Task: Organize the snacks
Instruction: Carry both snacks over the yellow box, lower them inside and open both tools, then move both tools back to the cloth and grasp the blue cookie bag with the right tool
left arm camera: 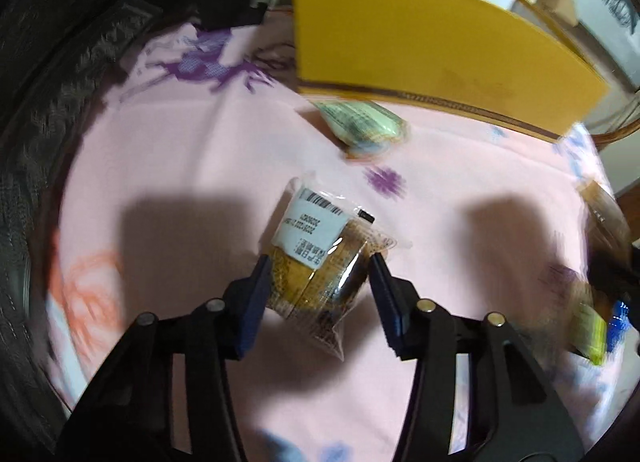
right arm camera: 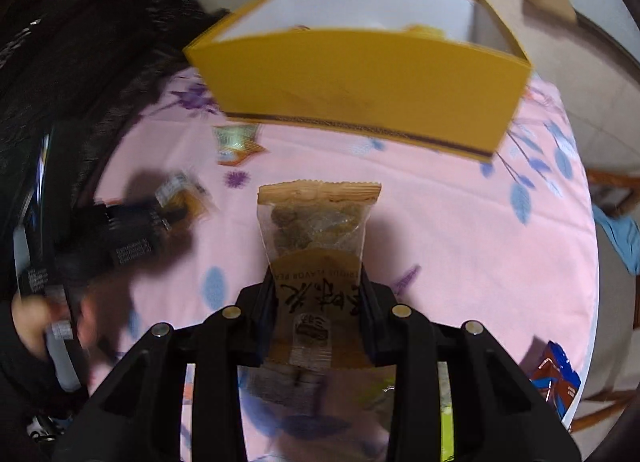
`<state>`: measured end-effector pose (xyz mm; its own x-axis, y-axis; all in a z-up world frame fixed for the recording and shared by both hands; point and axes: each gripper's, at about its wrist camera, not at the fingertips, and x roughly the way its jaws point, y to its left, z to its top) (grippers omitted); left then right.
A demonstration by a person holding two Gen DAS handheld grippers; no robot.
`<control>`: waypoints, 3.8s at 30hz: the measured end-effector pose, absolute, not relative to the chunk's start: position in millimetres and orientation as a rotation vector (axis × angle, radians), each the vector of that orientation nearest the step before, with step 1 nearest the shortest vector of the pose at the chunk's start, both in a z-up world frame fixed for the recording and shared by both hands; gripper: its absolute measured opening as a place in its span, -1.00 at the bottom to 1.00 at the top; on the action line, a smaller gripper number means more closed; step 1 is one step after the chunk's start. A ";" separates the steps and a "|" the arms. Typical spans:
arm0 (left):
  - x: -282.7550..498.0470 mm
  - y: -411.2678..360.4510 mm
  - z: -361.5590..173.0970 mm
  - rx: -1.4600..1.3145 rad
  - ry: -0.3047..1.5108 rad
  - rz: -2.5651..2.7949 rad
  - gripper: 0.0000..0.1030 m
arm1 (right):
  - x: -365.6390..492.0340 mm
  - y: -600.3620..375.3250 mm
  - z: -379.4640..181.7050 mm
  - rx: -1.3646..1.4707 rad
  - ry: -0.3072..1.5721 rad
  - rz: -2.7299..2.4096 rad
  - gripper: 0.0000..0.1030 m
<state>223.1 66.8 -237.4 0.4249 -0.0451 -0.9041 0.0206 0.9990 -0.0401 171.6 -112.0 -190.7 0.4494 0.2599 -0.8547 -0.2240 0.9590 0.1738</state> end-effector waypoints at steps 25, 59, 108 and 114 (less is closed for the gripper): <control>325.8 -5.4 -62.2 -0.044 0.853 -0.041 -0.16 | 251.6 -159.1 -66.5 0.089 0.814 0.192 -0.31; 400.7 15.4 -31.9 -0.064 0.779 0.031 0.82 | 320.4 -205.5 -30.3 0.011 0.721 0.102 0.77; 115.0 113.6 -132.4 -0.174 1.080 0.076 0.81 | 157.5 -255.0 -254.9 0.452 1.190 0.010 0.97; 124.1 95.7 -137.5 -0.141 1.094 0.033 0.82 | 176.7 -264.7 -256.8 0.513 1.155 -0.135 0.97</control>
